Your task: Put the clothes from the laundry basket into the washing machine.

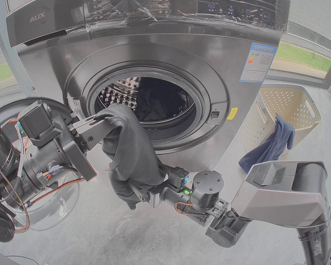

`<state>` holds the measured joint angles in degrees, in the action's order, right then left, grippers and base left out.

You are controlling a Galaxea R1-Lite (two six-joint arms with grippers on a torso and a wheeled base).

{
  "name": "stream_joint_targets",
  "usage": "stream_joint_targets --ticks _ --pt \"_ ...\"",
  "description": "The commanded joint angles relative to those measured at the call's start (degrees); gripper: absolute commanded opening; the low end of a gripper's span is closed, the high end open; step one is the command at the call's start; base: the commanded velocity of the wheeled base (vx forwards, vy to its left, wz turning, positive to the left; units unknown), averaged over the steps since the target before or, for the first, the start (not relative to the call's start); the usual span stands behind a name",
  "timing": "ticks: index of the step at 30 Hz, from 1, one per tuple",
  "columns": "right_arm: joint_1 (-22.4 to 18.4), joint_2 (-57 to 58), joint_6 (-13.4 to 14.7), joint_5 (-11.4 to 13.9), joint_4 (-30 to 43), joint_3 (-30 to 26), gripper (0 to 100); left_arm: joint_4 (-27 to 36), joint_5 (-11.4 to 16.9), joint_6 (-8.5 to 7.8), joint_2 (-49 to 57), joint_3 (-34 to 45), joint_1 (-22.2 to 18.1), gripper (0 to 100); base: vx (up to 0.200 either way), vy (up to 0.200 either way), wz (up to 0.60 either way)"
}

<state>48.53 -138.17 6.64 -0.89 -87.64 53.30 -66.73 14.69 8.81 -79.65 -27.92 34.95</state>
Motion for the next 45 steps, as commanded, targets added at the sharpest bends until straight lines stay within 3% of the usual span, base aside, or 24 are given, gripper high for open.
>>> stream_joint_targets --ticks 1,11,12,16,21,26,32,36,37,39,45 --pt "-1.33 -5.09 -0.14 0.01 0.36 4.71 100 -0.24 -0.01 0.24 0.73 -0.3 0.21 0 0.0 0.0 0.0" --pt "-2.04 -7.64 -0.05 -0.6 0.27 9.9 100 -0.51 0.08 1.12 0.99 -0.47 0.21 0 0.0 0.0 0.0" --pt "-2.04 -7.55 0.04 -0.6 0.27 10.07 0 -0.51 0.08 1.21 0.99 -0.47 0.21 0 0.0 0.0 0.0" --pt "-2.21 -7.12 0.21 -0.6 0.1 9.72 0 -0.51 -0.01 1.29 0.9 -0.74 0.03 0 0.0 0.0 0.0" --pt "-3.18 -3.95 0.48 -0.96 -0.78 5.5 0 -0.15 -0.8 1.29 0.11 -0.91 -0.94 0 0.0 0.0 0.0" --pt "-4.41 3.08 0.74 -3.77 -0.96 -1.79 0 -0.24 -0.89 0.85 -3.4 -0.03 -6.65 0 0.0 0.0 0.0" --pt "-5.38 7.56 2.23 -6.32 -0.96 -3.99 0 -0.15 -0.1 0.24 -4.37 2.96 -7.26 0 0.0 0.0 0.0" --pt "-5.64 9.85 2.58 -6.67 -0.87 -4.08 0 0.2 -0.1 -2.4 -6.48 6.56 -7.18 0 0.0 0.0 0.0" --pt "-5.46 10.46 2.67 -6.76 -0.87 -4.08 0 0.2 -0.1 -3.98 -7.45 8.05 -7.18 0 0.0 0.0 0.0" --pt "-5.11 10.99 2.94 -6.76 -0.87 -3.99 0 0.11 -0.01 -5.56 -8.76 9.64 -7.18 0 0.0 0.0 0.0" --pt "-3.88 11.87 2.94 -6.76 -0.69 -3.99 0 -0.42 1.92 -8.73 -12.63 14.47 -6.03 0 0.0 0.0 0.0"
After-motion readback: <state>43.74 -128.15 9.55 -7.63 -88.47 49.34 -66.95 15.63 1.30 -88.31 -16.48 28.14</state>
